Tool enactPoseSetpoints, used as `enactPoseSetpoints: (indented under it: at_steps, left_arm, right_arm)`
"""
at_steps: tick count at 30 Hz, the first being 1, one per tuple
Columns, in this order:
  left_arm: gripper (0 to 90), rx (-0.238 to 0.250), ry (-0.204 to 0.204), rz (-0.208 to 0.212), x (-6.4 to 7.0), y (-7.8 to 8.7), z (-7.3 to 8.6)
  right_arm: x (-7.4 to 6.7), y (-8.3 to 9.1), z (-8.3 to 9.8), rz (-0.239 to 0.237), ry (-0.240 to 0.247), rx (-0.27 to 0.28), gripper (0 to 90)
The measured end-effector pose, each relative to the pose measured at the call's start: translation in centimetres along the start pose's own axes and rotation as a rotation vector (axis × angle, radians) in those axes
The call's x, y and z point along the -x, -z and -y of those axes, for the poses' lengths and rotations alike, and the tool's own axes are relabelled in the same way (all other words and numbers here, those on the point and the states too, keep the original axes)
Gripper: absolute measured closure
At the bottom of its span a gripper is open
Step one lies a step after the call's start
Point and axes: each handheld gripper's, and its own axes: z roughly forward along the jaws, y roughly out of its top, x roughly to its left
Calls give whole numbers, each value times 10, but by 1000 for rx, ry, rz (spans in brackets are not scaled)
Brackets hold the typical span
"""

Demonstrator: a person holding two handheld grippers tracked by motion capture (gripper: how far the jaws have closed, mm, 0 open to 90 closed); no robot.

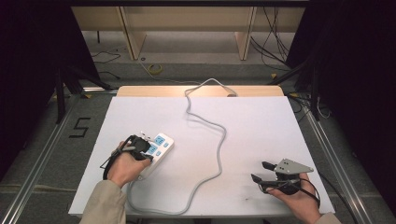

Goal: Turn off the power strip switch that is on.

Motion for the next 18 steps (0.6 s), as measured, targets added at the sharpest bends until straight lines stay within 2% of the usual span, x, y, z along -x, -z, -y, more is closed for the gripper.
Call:
enactPoseSetpoints:
  at_steps: [18]
  left_arm:
    - [898,32,-10,-1,-2,2,0]
  right_arm:
    - [0,0,0,0,0,-1,351]
